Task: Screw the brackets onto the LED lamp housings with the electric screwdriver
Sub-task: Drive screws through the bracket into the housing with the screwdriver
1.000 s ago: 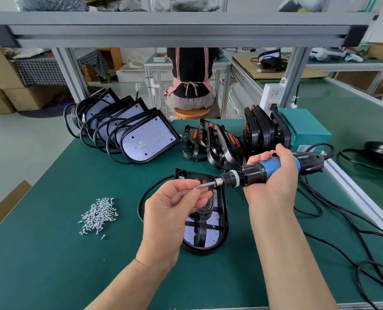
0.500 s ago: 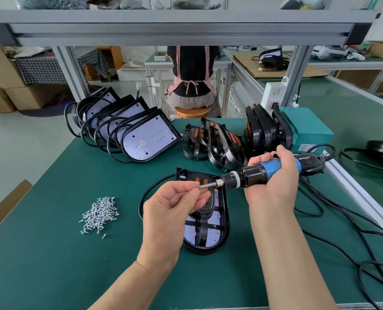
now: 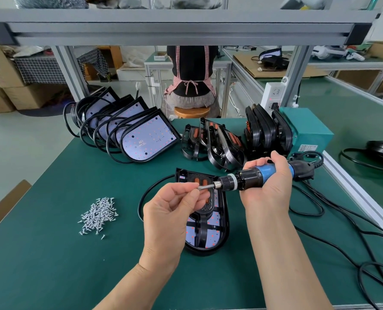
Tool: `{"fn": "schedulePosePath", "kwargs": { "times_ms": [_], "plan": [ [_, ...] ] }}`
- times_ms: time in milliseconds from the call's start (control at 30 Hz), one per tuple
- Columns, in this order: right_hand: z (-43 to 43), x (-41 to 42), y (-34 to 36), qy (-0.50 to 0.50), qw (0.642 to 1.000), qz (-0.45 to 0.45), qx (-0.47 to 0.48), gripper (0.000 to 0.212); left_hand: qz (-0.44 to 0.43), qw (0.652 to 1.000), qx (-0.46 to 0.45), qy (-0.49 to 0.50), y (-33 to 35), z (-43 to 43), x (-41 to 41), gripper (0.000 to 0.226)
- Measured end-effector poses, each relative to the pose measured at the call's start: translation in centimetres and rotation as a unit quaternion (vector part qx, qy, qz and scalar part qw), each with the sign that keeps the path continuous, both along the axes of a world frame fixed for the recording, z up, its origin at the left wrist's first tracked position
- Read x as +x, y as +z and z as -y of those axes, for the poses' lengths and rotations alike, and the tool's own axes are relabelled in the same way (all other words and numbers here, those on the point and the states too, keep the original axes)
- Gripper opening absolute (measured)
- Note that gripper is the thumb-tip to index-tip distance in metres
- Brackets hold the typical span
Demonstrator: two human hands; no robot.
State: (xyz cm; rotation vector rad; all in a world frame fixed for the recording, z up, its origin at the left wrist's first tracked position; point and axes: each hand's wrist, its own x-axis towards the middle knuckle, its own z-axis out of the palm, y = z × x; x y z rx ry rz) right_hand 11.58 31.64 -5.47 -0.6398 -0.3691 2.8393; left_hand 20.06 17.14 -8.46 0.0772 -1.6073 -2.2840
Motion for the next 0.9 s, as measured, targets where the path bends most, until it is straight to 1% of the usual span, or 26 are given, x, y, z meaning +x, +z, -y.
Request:
{"fn": "schedulePosePath", "kwargs": {
  "times_ms": [67, 233, 300, 333, 400, 433, 467, 500, 567, 600, 633, 667, 733, 800, 900],
  "plan": [
    [0.2, 0.0, -0.1, 0.002, 1.0, -0.001, -0.005, 0.018, -0.01, 1.0, -0.022, 0.008, -0.1, 0.2, -0.2, 0.025],
    [0.4, -0.3, 0.1, 0.003, 1.0, -0.005, 0.016, 0.019, -0.015, 0.998, -0.055, -0.021, -0.7, 0.6, -0.4, 0.03],
    [0.5, -0.5, 0.3, 0.001, 1.0, -0.01, 0.02, 0.018, -0.011, 0.997, -0.075, -0.036, -0.9, 0.9, -0.7, 0.039],
    [0.5, -0.6, 0.5, 0.0, 1.0, -0.012, 0.026, 0.017, -0.008, 0.994, -0.104, -0.024, -1.2, 1.3, -0.9, 0.048],
    [0.4, -1.1, 0.8, -0.007, 0.999, -0.017, 0.047, 0.017, 0.005, 0.976, -0.215, 0.043, -1.9, 2.6, -1.5, 0.063],
    [0.3, -1.5, 0.9, -0.014, 0.998, -0.022, 0.061, 0.017, 0.029, 0.959, -0.272, 0.078, -2.1, 3.3, -1.8, 0.068],
    [0.2, -2.0, 1.0, -0.02, 0.996, -0.029, 0.08, 0.016, 0.07, 0.943, -0.311, 0.094, -2.2, 4.0, -2.3, 0.074],
    [0.1, -2.6, 1.1, -0.026, 0.994, -0.036, 0.102, 0.015, 0.124, 0.937, -0.317, 0.08, -2.2, 4.5, -2.8, 0.082],
    [0.5, -3.7, 1.4, -0.039, 0.986, -0.052, 0.155, 0.016, 0.231, 0.92, -0.317, 0.009, -2.2, 5.0, -3.9, 0.099],
    [0.8, -4.2, 1.6, -0.046, 0.981, -0.061, 0.179, 0.016, 0.263, 0.906, -0.33, -0.029, -2.2, 4.9, -4.5, 0.103],
    [1.3, -4.7, 1.8, -0.049, 0.976, -0.071, 0.2, 0.016, 0.281, 0.896, -0.339, -0.058, -2.3, 4.8, -5.1, 0.101],
    [1.8, -5.2, 2.0, -0.05, 0.971, -0.082, 0.218, 0.017, 0.289, 0.893, -0.336, -0.079, -2.3, 4.7, -5.6, 0.094],
    [2.8, -6.1, 2.5, -0.05, 0.96, -0.106, 0.253, 0.017, 0.287, 0.905, -0.287, -0.124, -2.3, 4.4, -6.4, 0.074],
    [3.7, -6.7, 2.9, -0.045, 0.948, -0.13, 0.286, 0.018, 0.283, 0.916, -0.23, -0.169, -2.4, 4.2, -6.8, 0.06],
    [4.8, -7.3, 3.2, -0.033, 0.931, -0.155, 0.328, 0.019, 0.276, 0.925, -0.197, -0.171, -2.7, 4.2, -6.9, 0.056]
  ]
}}
